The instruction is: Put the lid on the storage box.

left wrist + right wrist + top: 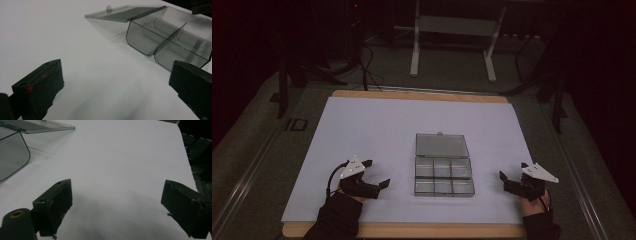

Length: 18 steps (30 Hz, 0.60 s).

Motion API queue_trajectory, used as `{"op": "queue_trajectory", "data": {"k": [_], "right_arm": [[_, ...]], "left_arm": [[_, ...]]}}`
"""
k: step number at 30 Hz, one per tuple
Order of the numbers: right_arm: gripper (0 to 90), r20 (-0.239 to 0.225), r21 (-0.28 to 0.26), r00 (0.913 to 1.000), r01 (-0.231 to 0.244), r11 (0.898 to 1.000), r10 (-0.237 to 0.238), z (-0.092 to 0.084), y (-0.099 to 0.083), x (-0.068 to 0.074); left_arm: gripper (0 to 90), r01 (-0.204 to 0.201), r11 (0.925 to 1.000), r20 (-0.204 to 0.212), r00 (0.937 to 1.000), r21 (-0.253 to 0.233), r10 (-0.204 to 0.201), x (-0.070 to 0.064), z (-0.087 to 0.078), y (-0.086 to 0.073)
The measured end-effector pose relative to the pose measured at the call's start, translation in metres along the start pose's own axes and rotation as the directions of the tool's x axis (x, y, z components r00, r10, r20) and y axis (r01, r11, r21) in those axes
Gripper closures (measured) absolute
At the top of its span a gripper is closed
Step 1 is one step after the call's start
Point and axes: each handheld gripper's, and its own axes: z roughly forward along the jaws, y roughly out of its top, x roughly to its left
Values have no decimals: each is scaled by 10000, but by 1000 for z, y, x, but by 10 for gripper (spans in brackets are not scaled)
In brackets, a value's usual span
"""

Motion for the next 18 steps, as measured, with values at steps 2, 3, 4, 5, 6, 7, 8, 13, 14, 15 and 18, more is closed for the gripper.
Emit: {"op": "queue_trajectory", "data": {"k": [2, 3, 4, 5, 6, 7, 8, 13, 14, 15, 18], "right_arm": [[99, 14, -35, 10000, -43, 10000, 43, 0, 0, -1], [99, -10, -50, 10000, -89, 9999, 89, -1, 0, -1], [99, -10, -50, 10000, -89, 9999, 89, -1, 0, -1], [99, -36, -64, 9999, -143, 9999, 142, -1, 0, -1], [99, -36, -64, 9999, -143, 9999, 142, -1, 0, -1], [100, -36, -61, 9999, -145, 9999, 145, -1, 0, -1], [100, -36, -61, 9999, -145, 9999, 145, -1, 0, -1], [100, 41, -43, 10000, -33, 10000, 33, 0, 0, 0], [100, 10, -28, 10000, -24, 10000, 24, 0, 0, 0], [100, 47, -40, 10000, -36, 10000, 37, -1, 0, 0], [100, 39, -40, 10000, -21, 10000, 21, 0, 0, 0]], "left_arm": [[10, -88, 9999, 41, 10000, 60, 88, -1, 1, 0], [9, -143, 9999, 26, 9999, 81, 142, -1, 1, 0], [10, -143, 9999, 26, 9999, 81, 142, -1, 1, 0], [9, -302, 9994, 44, 9995, 194, 301, -3, 2, 1], [9, -302, 9994, 44, 9995, 194, 301, -3, 2, 1], [9, -394, 9988, 106, 9992, 294, 391, -3, 3, 1], [10, -394, 9988, 106, 9992, 294, 391, -3, 3, 1], [9, -470, 9981, 247, 9986, 410, 460, -4, 4, 2], [9, -446, 9982, 270, 9987, 408, 435, -3, 4, 2], [9, -438, 9984, 272, 9987, 363, 429, -3, 3, 1], [9, -434, 9981, 300, 9987, 437, 421, -3, 4, 2]]}}
